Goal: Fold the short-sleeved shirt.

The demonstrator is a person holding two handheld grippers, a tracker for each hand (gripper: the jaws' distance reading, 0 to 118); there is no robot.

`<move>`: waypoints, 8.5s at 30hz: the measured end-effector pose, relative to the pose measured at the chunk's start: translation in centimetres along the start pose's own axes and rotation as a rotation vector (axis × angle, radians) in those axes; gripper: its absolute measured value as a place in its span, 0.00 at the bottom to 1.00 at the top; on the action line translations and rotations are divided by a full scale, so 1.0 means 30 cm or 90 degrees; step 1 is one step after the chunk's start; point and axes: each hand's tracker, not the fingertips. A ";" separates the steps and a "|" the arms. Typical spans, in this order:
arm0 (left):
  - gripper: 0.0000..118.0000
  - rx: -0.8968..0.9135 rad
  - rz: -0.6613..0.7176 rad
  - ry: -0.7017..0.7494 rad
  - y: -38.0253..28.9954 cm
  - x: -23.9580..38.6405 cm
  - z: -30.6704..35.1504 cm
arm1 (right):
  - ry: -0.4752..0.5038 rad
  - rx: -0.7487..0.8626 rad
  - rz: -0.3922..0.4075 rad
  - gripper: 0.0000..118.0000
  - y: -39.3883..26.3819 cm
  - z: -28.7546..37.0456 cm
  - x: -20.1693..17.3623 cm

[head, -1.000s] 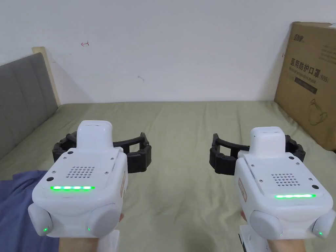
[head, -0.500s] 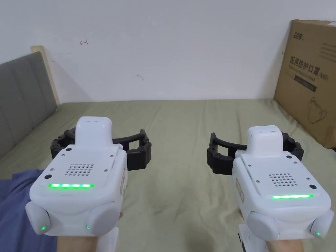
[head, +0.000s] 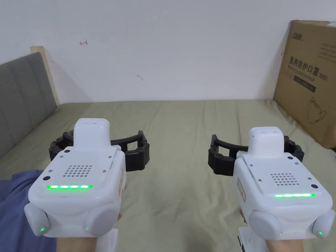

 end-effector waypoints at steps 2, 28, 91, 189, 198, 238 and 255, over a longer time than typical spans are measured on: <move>1.00 -0.001 -0.002 -0.001 -0.001 0.002 0.000 | -0.008 -0.008 0.005 0.99 0.000 -0.003 -0.003; 1.00 -0.013 0.019 0.005 -0.019 -0.012 -0.009 | 0.004 -0.014 -0.005 0.99 -0.021 0.000 0.008; 0.97 -0.046 0.016 0.030 -0.042 -0.026 -0.020 | -0.002 -0.043 -0.005 0.99 -0.045 -0.004 0.023; 0.06 -0.633 0.217 0.140 -0.672 -0.677 -0.503 | 0.273 -0.353 -0.081 0.01 -0.396 -0.295 -0.523; 0.06 -0.579 0.285 0.116 -0.504 -0.708 -0.460 | 0.251 -0.333 -0.105 0.01 -0.338 -0.275 -0.457; 0.14 -0.655 0.140 -0.333 -0.647 0.548 -0.399 | -0.101 -0.275 -0.148 0.01 -0.221 0.072 0.390; 0.11 -0.555 0.147 -0.229 -0.420 0.155 -0.321 | -0.031 -0.301 -0.130 0.01 -0.223 0.014 0.238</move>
